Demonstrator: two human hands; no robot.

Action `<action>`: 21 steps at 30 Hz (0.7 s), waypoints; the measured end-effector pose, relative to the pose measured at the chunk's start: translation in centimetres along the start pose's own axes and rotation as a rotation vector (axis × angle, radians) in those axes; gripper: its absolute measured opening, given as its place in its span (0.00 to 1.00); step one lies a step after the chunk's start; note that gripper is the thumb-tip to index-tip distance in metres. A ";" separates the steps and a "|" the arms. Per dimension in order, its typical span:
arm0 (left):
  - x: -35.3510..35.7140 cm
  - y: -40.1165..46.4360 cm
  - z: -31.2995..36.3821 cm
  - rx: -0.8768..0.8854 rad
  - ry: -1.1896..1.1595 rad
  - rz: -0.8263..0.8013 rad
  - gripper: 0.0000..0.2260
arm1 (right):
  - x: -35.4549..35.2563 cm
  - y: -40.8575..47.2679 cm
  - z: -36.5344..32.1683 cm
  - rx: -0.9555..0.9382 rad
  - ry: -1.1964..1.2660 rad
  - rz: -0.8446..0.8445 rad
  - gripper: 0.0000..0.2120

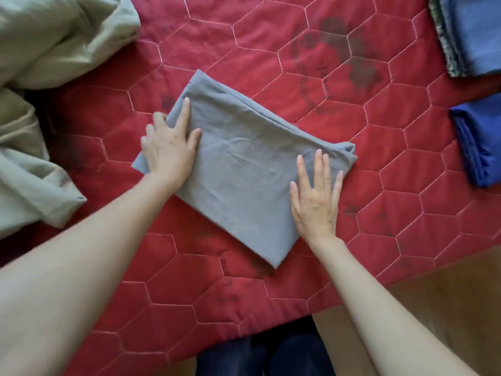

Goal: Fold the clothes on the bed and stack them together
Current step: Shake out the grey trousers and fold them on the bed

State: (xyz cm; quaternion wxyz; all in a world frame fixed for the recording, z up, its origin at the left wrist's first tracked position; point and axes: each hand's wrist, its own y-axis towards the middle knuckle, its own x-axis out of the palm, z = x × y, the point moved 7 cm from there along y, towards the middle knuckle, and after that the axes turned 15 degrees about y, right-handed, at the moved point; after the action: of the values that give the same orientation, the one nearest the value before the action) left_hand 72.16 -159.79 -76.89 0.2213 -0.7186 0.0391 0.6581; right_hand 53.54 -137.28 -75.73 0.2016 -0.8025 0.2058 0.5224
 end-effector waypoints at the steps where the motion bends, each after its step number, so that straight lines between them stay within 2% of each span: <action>1: 0.6 -2.6 -0.7 -0.076 -0.036 -0.032 0.27 | 0.0 -0.2 -0.3 -0.009 0.007 -0.018 0.25; 4: 2.4 -10.3 -1.9 -0.240 -0.168 -0.109 0.30 | 0.7 -1.2 -1.3 -0.023 0.003 -0.101 0.25; 7: 3.9 -16.7 -1.3 -0.318 -0.267 -0.150 0.32 | 2.1 -2.9 -2.4 -0.043 0.006 -0.170 0.25; 10: 4.9 -21.0 -0.4 -0.343 -0.156 -0.143 0.31 | 3.6 -5.1 -3.9 -0.096 0.030 -0.208 0.25; 12: 5.0 -22.0 0.9 -0.240 -0.061 -0.080 0.28 | 4.5 -6.7 -5.1 -0.152 0.046 -0.218 0.25; 16: 6.1 -21.4 5.0 0.168 -0.039 0.017 0.24 | 5.7 -8.1 -7.1 -0.280 0.093 -0.240 0.24; 19: 7.5 -20.9 5.0 0.217 0.015 0.041 0.25 | 5.9 -7.6 -6.2 -0.410 0.067 -0.258 0.24; 21: 8.1 -21.1 4.4 0.225 0.052 0.082 0.25 | 5.1 -7.1 -3.1 -0.421 0.001 -0.241 0.24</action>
State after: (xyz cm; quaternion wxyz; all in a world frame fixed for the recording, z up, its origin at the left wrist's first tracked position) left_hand 76.42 -137.31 -79.25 0.2724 -0.7039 0.1476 0.6392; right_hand 61.60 -133.65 -78.53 0.0908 -0.8458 -0.0046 0.5257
